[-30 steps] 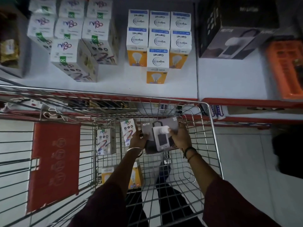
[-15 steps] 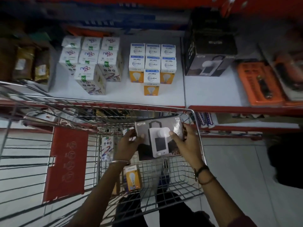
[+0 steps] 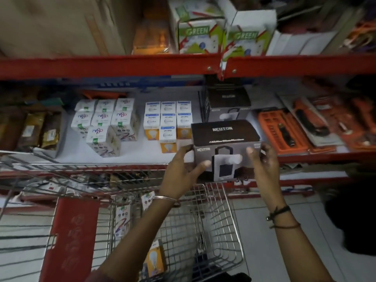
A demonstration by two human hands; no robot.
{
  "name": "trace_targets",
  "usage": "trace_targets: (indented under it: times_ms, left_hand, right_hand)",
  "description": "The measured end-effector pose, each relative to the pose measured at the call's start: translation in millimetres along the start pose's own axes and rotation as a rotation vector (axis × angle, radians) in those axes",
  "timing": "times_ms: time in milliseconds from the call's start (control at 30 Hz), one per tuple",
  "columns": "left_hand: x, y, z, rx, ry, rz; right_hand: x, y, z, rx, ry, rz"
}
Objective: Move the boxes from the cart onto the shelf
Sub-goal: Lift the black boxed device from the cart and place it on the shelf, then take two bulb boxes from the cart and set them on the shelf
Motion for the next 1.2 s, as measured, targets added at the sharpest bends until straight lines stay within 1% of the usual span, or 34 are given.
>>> trace_targets:
  times_ms: [100, 200, 333, 433, 633, 833, 900, 967, 1000, 1067, 1133, 1200]
  left_hand:
    - [-20, -31, 9, -0.042, 0.005, -0.005]
    - [-39, -66, 2, -0.044, 0.046, -0.032]
    - [-57, -102, -12, 0.011, 0.062, -0.071]
    - [-65, -116, -24, 0.04, 0.073, -0.062]
    - [-77, -129, -45, 0.081, 0.095, -0.054]
    - [-73, -124, -43, 0.085, 0.13, -0.05]
    - [-67, -108, -40, 0.04, 0.173, -0.029]
    - [-56, -83, -41, -0.012, 0.189, -0.004]
    - [-48, -68, -43, -0.04, 0.179, 0.012]
    - [-32, -35, -57, -0.084, 0.157, 0.029]
    - [-15, -1, -82, -0.058, 0.124, 0.016]
    - [1, 29, -118, 0.024, 0.083, 0.005]
  right_hand:
    - [13, -29, 10, -0.027, -0.04, 0.083]
    - [23, -59, 29, -0.075, -0.053, 0.133]
    - [30, -88, 58, -0.14, -0.03, 0.138]
    - [31, -101, 70, -0.164, -0.012, 0.121]
    - [32, -116, 87, -0.191, 0.058, 0.134]
    - [27, -111, 82, -0.195, 0.155, 0.152]
    - [23, -98, 77, -0.147, 0.189, 0.212]
    - [14, -76, 67, -0.045, 0.212, 0.253]
    - [7, -62, 64, 0.007, 0.221, 0.244]
    - [-12, -32, 63, 0.066, 0.22, 0.159]
    - [-36, -3, 73, 0.055, 0.206, 0.027]
    - [-64, 23, 90, -0.012, 0.202, -0.125]
Point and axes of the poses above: each hand's wrist, its own y-axis away from the middle knuckle, its own x-axis out of the back of the hand, z = x × y, the point moved 1 cm from there along -y, towards the middle knuckle, and after that the axes turned 9 degrees about -z, right-handed, at the moved point
